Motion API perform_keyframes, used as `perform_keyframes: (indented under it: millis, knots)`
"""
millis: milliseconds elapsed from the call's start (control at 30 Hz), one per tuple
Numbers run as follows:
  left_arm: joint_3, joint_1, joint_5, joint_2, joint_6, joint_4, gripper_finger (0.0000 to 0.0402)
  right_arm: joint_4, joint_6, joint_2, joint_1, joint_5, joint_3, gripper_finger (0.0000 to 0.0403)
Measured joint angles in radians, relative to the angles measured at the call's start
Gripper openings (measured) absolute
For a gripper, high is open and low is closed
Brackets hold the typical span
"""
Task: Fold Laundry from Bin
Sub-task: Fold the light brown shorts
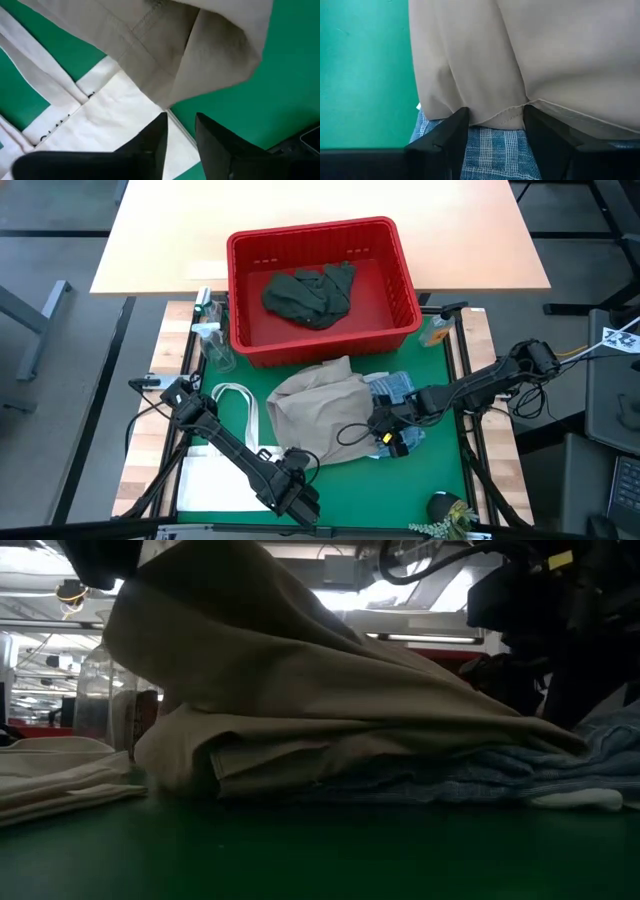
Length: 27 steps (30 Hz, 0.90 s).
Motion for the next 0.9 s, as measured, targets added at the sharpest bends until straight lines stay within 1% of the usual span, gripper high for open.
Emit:
perform_keyframes:
  millis: [100, 167, 300, 467, 567, 700, 900]
  knots:
    - [0.0, 0.0, -0.005, -0.002, -0.01, -0.011, 0.0107, -0.003, 0.0, -0.016, 0.0, -0.013, -0.001, 0.0193]
    - [0.0, -0.01, -0.033, -0.015, -0.022, -0.019, 0.0112, -0.011, 0.001, -0.037, 0.0, -0.026, -0.001, 0.0193]
    - [0.0, -0.039, -0.151, -0.077, -0.054, -0.052, 0.0109, -0.022, 0.002, -0.1, 0.0, -0.041, -0.002, 0.0193]
    - [0.002, -0.056, -0.326, -0.151, -0.05, -0.046, 0.0099, -0.023, 0.002, -0.193, 0.0, -0.042, 0.002, 0.0193]
    - [0.002, -0.045, -0.369, -0.183, -0.037, -0.046, 0.0097, -0.035, 0.001, -0.24, 0.0, -0.04, 0.024, 0.0193]
    - [0.001, -0.019, -0.395, -0.211, 0.083, -0.046, 0.0096, -0.074, 0.0, -0.286, 0.0, -0.038, 0.065, 0.0193]
    - [-0.001, 0.018, -0.405, -0.299, 0.35, -0.046, 0.0096, -0.127, -0.006, -0.329, 0.0, -0.038, 0.106, 0.0193]
